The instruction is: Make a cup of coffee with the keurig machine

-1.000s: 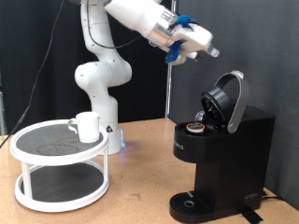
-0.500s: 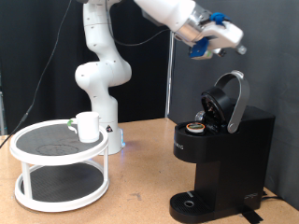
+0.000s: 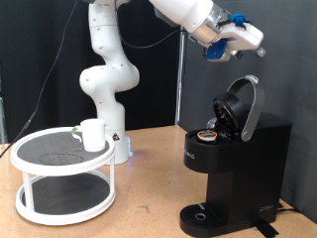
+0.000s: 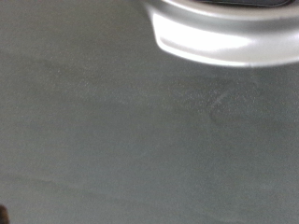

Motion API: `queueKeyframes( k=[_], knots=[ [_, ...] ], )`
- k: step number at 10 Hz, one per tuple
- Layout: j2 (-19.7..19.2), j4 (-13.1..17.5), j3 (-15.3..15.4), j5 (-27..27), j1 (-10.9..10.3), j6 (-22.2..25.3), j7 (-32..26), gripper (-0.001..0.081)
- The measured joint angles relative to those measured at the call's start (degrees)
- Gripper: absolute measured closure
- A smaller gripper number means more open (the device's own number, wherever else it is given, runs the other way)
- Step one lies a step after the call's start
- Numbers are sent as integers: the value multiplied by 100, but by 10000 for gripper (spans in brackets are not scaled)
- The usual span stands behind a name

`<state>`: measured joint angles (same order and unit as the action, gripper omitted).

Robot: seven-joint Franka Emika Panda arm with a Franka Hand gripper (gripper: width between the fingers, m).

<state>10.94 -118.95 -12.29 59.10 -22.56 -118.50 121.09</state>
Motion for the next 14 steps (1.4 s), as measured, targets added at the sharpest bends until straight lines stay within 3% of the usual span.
queueKeyframes(
  k=[3, 6, 11, 12, 13, 14],
  knots=[
    [-266, 383, 386, -660, -48, -312, 683, 72],
    [-534, 739, 655, -876, -101, -347, 970, 72],
    [-726, 895, 803, -954, -121, -317, 1069, 72],
    [-749, 895, 803, -968, -121, -302, 1069, 185],
    [-768, 895, 803, -991, -120, -294, 1070, 185],
    [-783, 894, 803, -1028, -119, -278, 1092, 324]
  ],
)
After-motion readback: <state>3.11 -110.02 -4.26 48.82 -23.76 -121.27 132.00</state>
